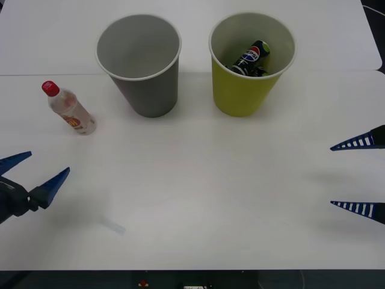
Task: Put the can into the green bin and the plastic bottle into the gray bin
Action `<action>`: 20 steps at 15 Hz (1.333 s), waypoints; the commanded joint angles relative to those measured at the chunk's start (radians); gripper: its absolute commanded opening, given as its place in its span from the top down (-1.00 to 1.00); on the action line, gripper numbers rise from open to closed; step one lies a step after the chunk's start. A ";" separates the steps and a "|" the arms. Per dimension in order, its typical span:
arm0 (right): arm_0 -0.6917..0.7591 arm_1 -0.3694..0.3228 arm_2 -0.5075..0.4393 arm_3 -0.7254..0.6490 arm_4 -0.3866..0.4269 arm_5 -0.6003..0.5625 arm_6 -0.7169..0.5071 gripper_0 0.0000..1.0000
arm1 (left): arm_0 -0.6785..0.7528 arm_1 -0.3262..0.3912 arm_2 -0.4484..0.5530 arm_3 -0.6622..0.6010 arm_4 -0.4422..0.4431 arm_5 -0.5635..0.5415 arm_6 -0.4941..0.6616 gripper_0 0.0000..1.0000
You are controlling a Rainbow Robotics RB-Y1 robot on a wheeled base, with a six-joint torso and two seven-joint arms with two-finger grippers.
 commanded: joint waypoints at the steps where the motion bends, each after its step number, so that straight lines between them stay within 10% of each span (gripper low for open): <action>1: 0.000 0.000 0.000 0.000 0.000 0.000 0.000 -1.00 | -0.026 0.001 -0.073 0.018 0.089 0.105 -0.008 -1.00; 11: 0.000 0.000 0.000 0.000 0.000 0.000 0.000 -1.00 | -0.285 -0.073 -0.330 0.189 0.107 0.444 0.143 -1.00; 20: 0.000 0.000 0.000 0.000 0.000 0.000 0.000 -1.00 | -0.507 -0.074 -0.513 0.399 -0.348 0.619 0.600 -1.00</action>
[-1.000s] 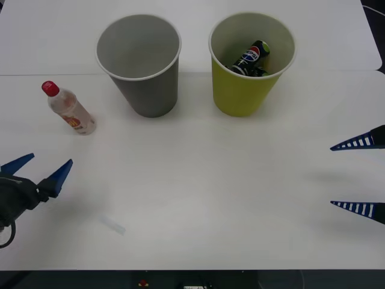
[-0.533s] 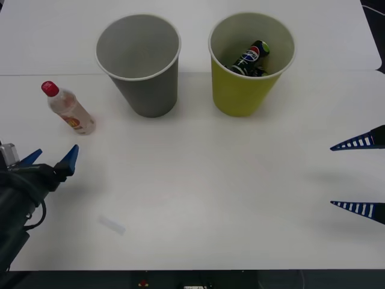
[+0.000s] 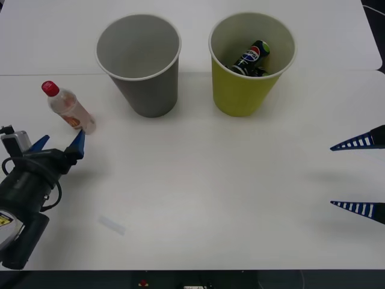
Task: Put the can into the green bin and the plastic bottle into the gray bin
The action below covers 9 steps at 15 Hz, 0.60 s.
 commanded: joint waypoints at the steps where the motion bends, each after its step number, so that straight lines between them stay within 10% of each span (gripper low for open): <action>1: 0.000 0.000 0.000 0.000 0.000 0.000 0.000 -1.00 | -0.073 -0.009 -0.063 0.092 -0.166 0.067 0.160 -1.00; 9: 0.000 0.000 0.000 0.000 0.000 0.000 0.000 -1.00 | -0.256 -0.123 -0.120 0.353 -0.396 0.135 0.339 -1.00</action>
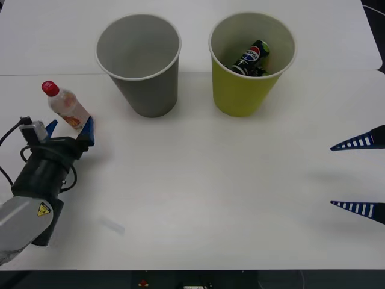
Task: Put the can into the green bin and the plastic bottle into the gray bin
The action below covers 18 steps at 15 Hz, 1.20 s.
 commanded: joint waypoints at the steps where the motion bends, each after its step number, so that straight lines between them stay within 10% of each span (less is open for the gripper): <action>1: 0.000 0.000 0.000 0.000 0.000 0.000 0.000 -1.00 | -0.049 -0.037 -0.001 0.055 -0.006 0.000 0.000 -1.00; 12: 0.000 0.000 0.000 0.000 0.000 0.000 0.000 -1.00 | -0.140 -0.078 0.001 0.134 -0.006 -0.017 -0.017 -1.00; 13: 0.000 0.000 0.000 0.000 0.000 0.000 0.000 -1.00 | -0.140 -0.078 0.001 0.134 -0.006 -0.015 -0.020 -0.59; 14: 0.000 0.000 0.000 0.000 0.000 0.000 0.000 -1.00 | -0.140 -0.078 0.001 0.134 -0.005 -0.015 -0.022 0.65; 15: 0.000 0.000 0.000 0.000 0.000 0.000 0.000 -1.00 | -0.141 -0.078 0.001 0.134 -0.006 -0.015 -0.023 1.00; 18: 0.000 0.000 0.000 0.000 0.000 0.000 0.000 -1.00 | -0.140 -0.078 0.002 0.134 -0.006 -0.015 -0.034 1.00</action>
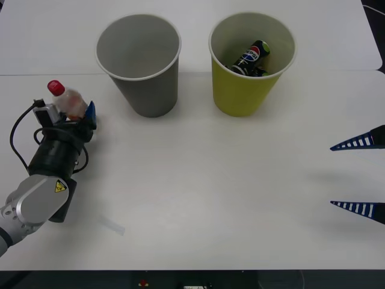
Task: Put the can into the green bin and the plastic bottle into the gray bin
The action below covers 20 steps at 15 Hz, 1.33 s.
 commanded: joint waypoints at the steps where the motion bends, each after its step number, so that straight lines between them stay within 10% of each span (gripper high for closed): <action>1: 0.000 0.000 0.000 0.000 0.000 0.000 0.000 -1.00 | 0.000 0.000 0.002 0.000 -0.002 -0.001 -0.009 1.00; 5: 0.000 0.000 0.000 0.000 0.000 0.000 0.000 -1.00 | 0.033 0.012 0.063 -0.063 -0.003 -0.103 -0.028 1.00; 20: 0.000 0.000 0.000 0.000 0.000 0.000 0.000 -1.00 | 0.326 0.070 0.675 -0.598 0.020 -1.014 0.023 1.00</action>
